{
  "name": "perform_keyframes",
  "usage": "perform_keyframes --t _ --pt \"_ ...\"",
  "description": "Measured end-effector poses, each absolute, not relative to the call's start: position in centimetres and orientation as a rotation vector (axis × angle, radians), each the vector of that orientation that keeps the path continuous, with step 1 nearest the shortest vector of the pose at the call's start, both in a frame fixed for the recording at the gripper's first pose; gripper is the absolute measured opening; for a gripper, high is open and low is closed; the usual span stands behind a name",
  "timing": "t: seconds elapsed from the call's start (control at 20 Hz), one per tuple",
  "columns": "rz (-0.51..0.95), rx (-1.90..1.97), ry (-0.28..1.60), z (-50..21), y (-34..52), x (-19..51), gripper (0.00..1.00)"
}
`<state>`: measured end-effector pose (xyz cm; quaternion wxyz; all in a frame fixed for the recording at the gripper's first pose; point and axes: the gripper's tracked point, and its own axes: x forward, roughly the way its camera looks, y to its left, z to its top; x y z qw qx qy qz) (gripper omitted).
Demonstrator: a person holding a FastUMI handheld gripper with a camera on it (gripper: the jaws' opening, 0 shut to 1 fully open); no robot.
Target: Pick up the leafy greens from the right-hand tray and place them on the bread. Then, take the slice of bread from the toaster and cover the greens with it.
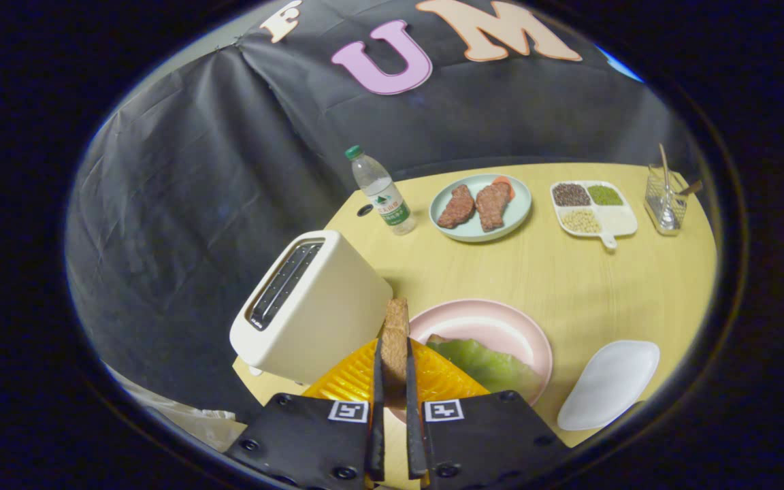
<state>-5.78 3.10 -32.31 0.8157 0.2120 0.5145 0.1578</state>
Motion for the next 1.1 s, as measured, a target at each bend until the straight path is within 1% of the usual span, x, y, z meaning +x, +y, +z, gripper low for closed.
perform_keyframes --t 0.25,0.4,0.65,0.9,1.0,1.1 --pt "0.272 0.48 1.153 -35.9 0.1 -7.4 0.16" --pt "0.243 0.491 1.164 -36.6 -1.3 -7.9 0.16" --pt "0.243 0.382 1.201 -38.3 -3.2 -9.1 0.58" --pt "0.236 0.365 1.125 -36.0 -4.0 -8.1 1.0" --pt "0.234 0.339 1.082 -34.0 -5.1 -7.3 1.0" --pt "0.231 0.328 0.995 -31.3 -5.1 -6.1 1.0"
